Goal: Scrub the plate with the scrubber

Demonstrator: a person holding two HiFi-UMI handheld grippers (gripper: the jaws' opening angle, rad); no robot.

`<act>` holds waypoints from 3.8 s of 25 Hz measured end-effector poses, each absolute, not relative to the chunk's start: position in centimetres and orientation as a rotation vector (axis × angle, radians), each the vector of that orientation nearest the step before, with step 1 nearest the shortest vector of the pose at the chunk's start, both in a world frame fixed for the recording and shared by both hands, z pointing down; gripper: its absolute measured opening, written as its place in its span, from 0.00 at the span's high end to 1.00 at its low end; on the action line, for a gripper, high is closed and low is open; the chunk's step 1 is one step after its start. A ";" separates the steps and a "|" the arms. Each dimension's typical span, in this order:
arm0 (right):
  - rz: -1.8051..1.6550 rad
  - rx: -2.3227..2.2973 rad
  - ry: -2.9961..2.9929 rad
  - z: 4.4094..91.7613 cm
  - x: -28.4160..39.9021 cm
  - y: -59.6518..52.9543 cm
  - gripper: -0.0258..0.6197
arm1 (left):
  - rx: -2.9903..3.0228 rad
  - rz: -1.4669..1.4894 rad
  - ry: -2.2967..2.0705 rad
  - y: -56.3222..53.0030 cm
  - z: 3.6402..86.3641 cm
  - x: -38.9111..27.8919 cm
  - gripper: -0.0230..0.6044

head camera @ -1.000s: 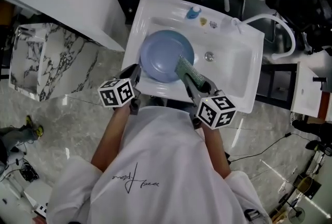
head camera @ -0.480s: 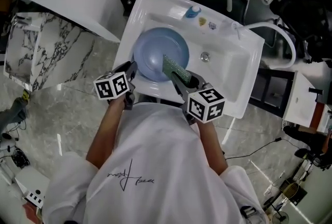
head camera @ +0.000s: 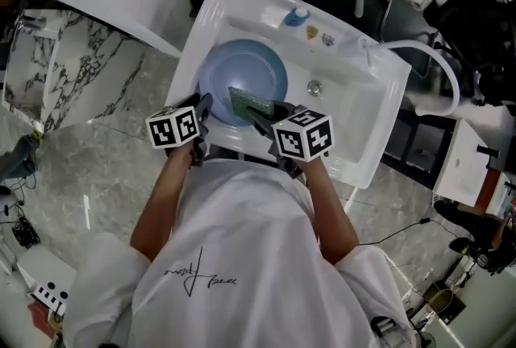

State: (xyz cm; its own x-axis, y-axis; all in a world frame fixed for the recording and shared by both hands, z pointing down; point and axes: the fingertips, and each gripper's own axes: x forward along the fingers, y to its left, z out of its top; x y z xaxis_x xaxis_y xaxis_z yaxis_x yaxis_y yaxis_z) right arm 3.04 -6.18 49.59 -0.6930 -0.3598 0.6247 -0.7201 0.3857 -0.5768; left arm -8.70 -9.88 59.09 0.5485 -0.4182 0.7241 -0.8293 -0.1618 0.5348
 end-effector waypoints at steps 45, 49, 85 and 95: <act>1.211 0.438 -1.975 60.1 -2.8 -14.3 0.87 | 1.600 0.465 -1.022 -12.1 61.3 -9.2 0.81; 1.229 0.479 -1.982 60.3 -2.6 -15.1 0.87 | 1.602 0.461 -1.010 -12.1 61.3 -9.3 0.81; 1.254 0.983 -1.968 61.0 4.1 -21.0 0.87 | 1.582 0.352 -0.964 -12.5 61.0 -9.6 0.81; 1.248 1.072 -1.930 61.1 6.6 -20.9 0.87 | 1.577 0.343 -0.973 -12.5 61.0 -9.8 0.81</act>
State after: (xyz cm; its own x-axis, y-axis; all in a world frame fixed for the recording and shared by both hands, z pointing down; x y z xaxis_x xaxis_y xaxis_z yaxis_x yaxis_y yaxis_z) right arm 6.60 -20.90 61.12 -0.4966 -0.3065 0.8120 -0.8663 0.2332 -0.4418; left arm -9.75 -12.46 60.96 0.6077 -0.3925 0.6904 -0.7386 0.0400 0.6729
